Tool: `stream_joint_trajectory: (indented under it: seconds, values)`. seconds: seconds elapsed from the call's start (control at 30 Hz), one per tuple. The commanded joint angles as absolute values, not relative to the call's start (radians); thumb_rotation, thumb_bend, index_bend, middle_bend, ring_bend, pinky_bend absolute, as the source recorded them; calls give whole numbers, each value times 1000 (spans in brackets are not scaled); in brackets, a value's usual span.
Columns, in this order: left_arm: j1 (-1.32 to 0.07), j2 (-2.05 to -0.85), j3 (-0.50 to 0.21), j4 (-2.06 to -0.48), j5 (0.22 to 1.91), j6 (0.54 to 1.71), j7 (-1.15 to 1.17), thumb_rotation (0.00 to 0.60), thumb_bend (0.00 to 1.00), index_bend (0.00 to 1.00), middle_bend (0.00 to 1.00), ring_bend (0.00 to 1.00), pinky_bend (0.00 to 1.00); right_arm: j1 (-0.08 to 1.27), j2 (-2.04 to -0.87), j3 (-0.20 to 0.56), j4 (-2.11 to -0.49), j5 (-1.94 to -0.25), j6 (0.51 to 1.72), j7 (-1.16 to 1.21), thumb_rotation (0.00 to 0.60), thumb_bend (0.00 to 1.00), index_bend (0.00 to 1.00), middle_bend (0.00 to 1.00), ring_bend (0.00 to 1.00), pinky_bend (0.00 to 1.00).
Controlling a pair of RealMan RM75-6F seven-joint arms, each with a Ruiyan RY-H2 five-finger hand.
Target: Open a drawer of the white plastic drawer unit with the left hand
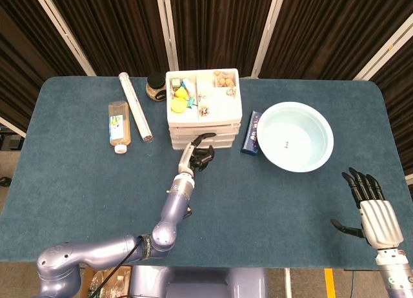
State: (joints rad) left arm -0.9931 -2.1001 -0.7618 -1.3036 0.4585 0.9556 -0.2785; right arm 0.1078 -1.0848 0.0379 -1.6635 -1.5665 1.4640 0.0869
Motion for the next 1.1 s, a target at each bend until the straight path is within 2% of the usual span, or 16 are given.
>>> stream_joint_trajectory:
  seconds: [0.03,1.1]
  values:
    - [-982,-2102,-747,-1326,463,961,-273,600,635,294,1000,987,976,107,-1085,38,-1663,-1567,1465,87,600,171,0,0,0,0]
    - [-816,-2059,-646,-1537,492,1015,-269,600,634,297,1000,987,975,105,-1090,40,-1657,-1569,1474,83,600,171,0,0,0,0]
